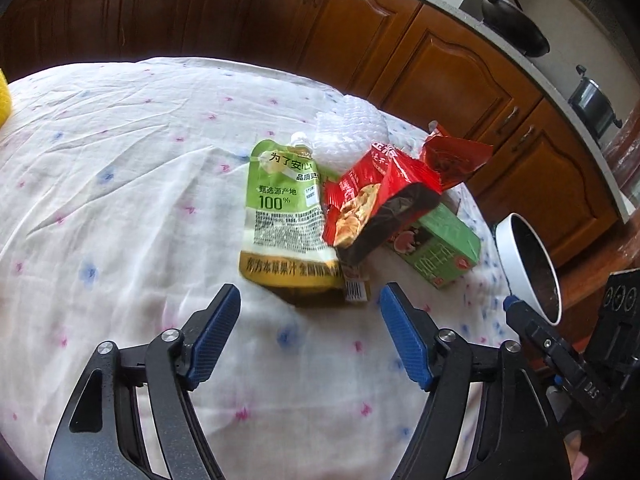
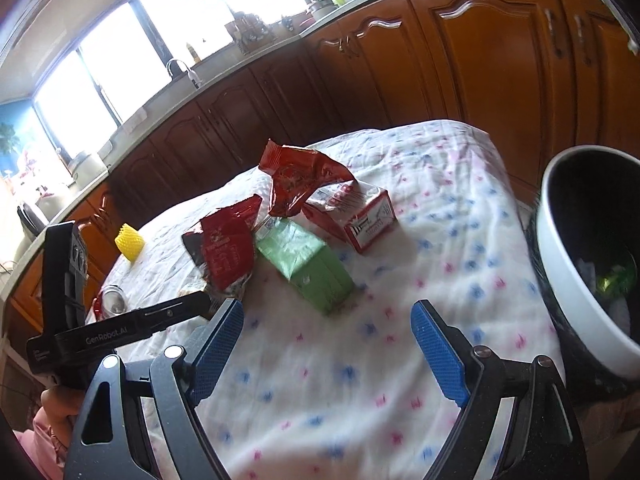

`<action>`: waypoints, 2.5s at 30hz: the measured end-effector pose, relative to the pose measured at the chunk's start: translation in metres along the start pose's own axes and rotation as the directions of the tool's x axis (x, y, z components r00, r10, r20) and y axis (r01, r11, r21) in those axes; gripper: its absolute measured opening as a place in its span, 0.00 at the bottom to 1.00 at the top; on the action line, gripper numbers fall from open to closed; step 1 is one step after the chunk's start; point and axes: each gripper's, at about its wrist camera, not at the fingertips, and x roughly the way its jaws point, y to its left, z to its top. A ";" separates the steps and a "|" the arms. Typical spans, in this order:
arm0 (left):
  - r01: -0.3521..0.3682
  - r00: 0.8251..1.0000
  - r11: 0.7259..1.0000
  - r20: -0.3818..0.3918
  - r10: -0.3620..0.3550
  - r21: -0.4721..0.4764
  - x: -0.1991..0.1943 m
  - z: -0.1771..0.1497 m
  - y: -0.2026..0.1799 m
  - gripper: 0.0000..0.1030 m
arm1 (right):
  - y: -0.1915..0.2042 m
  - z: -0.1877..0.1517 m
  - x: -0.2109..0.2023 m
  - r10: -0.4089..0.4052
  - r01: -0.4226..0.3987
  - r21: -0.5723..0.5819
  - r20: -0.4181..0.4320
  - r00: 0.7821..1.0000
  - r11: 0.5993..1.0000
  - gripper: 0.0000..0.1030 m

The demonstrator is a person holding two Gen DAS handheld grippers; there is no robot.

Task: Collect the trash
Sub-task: 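Move both tools back over the table toward the green pouch and carton, then grasp the green juice pouch with the left tool while the right tool grasps the green carton, then carry pouch and carton over the bin and open both tools to drop them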

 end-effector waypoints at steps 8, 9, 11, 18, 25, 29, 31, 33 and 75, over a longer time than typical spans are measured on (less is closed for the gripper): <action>0.002 1.000 1.000 -0.011 -0.002 0.006 0.019 0.012 0.002 0.72 | 0.011 0.015 0.029 0.033 -0.034 -0.052 -0.033 0.999 0.998 0.83; 0.006 1.000 1.000 -0.010 -0.006 0.008 0.020 0.012 0.002 0.72 | 0.013 0.016 0.033 0.035 -0.037 -0.060 -0.038 0.999 0.997 0.79; 0.005 1.000 1.000 -0.007 -0.004 0.024 0.021 0.013 0.001 0.70 | 0.015 0.017 0.039 0.035 -0.038 -0.071 -0.051 0.998 0.997 0.68; 0.009 1.000 0.998 0.016 -0.010 0.065 0.017 0.009 -0.002 0.51 | 0.022 0.006 0.032 0.010 -0.014 -0.089 -0.045 0.999 0.996 0.33; 0.011 0.999 0.999 0.047 -0.014 0.053 -0.007 -0.006 0.008 0.49 | 0.012 -0.009 0.005 0.009 -0.010 -0.049 -0.019 1.000 0.999 0.33; 0.004 0.997 0.999 0.074 -0.008 0.053 -0.027 -0.018 0.014 0.49 | 0.011 -0.020 -0.012 0.008 -0.009 -0.033 -0.008 1.000 0.999 0.33; -0.004 0.996 0.998 0.092 -0.002 0.062 -0.037 -0.023 0.015 0.48 | 0.010 -0.024 -0.017 0.006 -0.006 -0.038 -0.020 1.000 0.999 0.33; 0.004 0.996 0.997 0.090 -0.011 0.074 -0.044 -0.028 0.015 0.34 | 0.010 -0.029 -0.018 0.007 -0.009 -0.041 -0.041 0.999 0.999 0.33; 0.109 0.971 0.979 0.193 -0.143 0.174 -0.080 -0.016 -0.046 0.30 | -0.027 -0.016 -0.090 -0.063 0.060 0.029 0.128 0.990 0.998 0.31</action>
